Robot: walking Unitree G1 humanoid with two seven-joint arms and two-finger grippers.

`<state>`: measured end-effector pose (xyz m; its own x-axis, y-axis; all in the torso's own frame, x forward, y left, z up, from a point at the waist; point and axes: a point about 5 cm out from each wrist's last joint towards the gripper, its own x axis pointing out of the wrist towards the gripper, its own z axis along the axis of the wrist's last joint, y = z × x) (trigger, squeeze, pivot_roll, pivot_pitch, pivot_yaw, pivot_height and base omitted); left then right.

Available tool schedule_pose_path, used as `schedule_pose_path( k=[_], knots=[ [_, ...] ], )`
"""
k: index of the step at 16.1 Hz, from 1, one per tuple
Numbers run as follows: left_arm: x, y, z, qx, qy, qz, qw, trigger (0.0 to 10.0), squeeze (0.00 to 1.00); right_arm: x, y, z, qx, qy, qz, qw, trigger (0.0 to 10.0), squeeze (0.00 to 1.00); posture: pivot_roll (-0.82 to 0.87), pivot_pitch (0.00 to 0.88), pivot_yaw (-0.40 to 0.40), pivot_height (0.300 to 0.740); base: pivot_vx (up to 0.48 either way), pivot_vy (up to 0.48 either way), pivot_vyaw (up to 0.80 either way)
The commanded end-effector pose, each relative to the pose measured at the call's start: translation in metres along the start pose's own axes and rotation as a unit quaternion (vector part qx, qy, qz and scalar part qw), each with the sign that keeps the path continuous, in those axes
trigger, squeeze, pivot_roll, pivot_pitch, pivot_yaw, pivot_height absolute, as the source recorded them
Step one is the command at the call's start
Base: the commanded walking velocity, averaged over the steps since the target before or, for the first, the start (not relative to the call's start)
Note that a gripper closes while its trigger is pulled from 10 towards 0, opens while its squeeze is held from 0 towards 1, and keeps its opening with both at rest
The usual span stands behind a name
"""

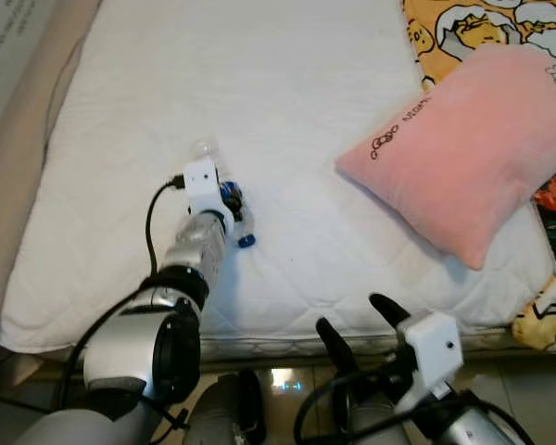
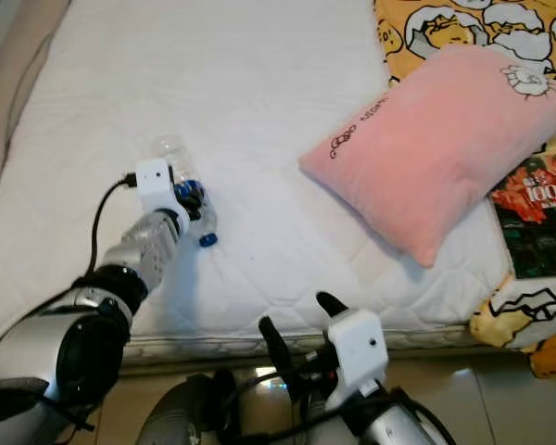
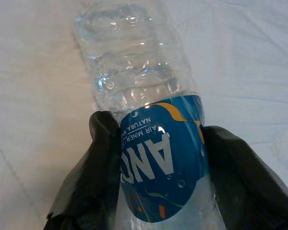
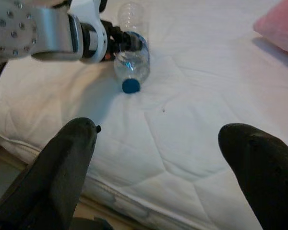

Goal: Clean up the room

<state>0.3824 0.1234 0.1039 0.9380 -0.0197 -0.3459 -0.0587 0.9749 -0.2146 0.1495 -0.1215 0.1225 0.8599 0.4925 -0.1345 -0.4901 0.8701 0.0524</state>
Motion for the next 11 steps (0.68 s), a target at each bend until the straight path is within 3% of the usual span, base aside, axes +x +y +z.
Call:
schedule_pose_path(
  k=[1,5,7,8,9,11],
  knots=[
    [-0.009,0.008,-0.052,-0.010,0.100,0.008,0.995,0.0,0.00,0.000,0.002,-0.006,0.006,0.015,0.010,1.000,10.0,0.00,-0.25,0.253,0.075,0.700,0.000,0.000,0.00],
    [-0.008,0.025,-0.042,0.039,0.065,-0.002,0.997,0.0,0.00,0.009,-0.007,-0.010,0.001,0.008,-0.015,1.000,10.0,0.00,-0.21,0.209,0.105,0.700,0.000,0.000,0.00],
    [-0.007,0.032,-0.029,0.015,0.015,-0.026,0.999,0.0,0.00,0.015,-0.015,-0.015,0.005,0.004,-0.038,0.999,10.0,0.00,-0.16,0.168,0.126,0.700,0.000,0.000,0.00],
    [-0.009,0.040,-0.022,0.000,-0.022,-0.038,0.999,0.0,0.00,0.021,-0.027,-0.019,0.001,0.000,-0.088,0.996,10.0,0.00,-0.14,0.131,0.131,0.700,0.000,0.000,0.00],
    [-0.010,0.042,-0.021,0.008,-0.033,-0.041,0.999,0.0,0.00,0.025,-0.038,-0.021,0.000,-0.002,-0.130,0.992,10.0,0.00,-0.13,0.105,0.127,0.700,0.000,0.000,0.00],
    [-0.013,0.047,-0.018,0.015,-0.054,-0.048,0.997,0.0,0.00,0.031,-0.046,-0.019,0.008,-0.020,-0.140,0.990,10.0,0.00,-0.10,0.039,0.113,0.700,0.000,0.000,0.00]
  ],
)
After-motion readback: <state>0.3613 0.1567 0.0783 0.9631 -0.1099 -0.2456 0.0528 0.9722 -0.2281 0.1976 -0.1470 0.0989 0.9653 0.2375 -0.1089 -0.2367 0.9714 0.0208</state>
